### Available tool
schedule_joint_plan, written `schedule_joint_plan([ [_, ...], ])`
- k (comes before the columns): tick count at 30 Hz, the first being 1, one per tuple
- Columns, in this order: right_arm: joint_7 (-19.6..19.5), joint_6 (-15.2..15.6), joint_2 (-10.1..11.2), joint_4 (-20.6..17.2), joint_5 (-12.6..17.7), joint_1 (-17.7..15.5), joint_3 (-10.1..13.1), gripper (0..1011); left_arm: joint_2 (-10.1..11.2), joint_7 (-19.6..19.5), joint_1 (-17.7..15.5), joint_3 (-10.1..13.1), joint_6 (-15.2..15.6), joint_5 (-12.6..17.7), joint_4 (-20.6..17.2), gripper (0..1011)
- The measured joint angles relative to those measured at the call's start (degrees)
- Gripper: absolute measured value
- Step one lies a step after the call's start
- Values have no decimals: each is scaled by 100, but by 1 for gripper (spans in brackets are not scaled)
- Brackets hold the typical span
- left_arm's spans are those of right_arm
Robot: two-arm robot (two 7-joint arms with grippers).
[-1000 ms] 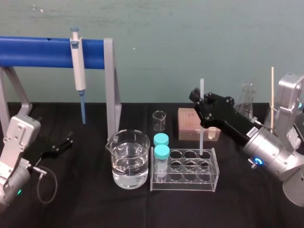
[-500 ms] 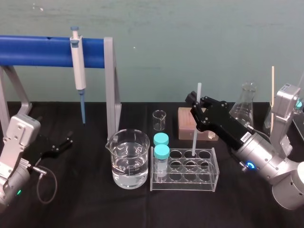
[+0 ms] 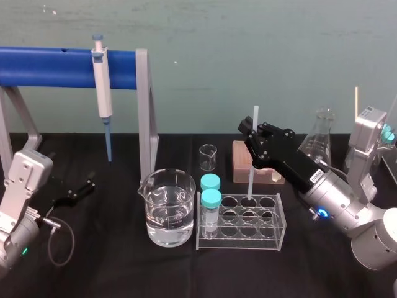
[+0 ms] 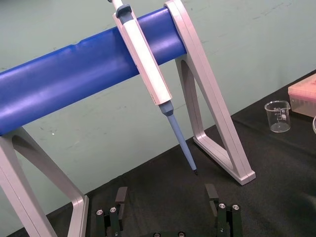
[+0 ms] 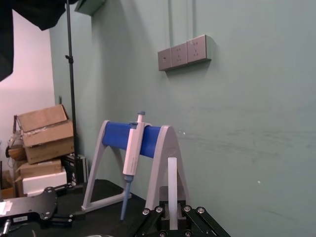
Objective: Pick up the stirring rod with one hand, then place it down.
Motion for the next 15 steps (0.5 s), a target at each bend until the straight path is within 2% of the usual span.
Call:
schedule_joint_plan([
  [15,-157,-3,-68,279,-131,0,16,71,0,0,0,0,0,0,0,1000],
])
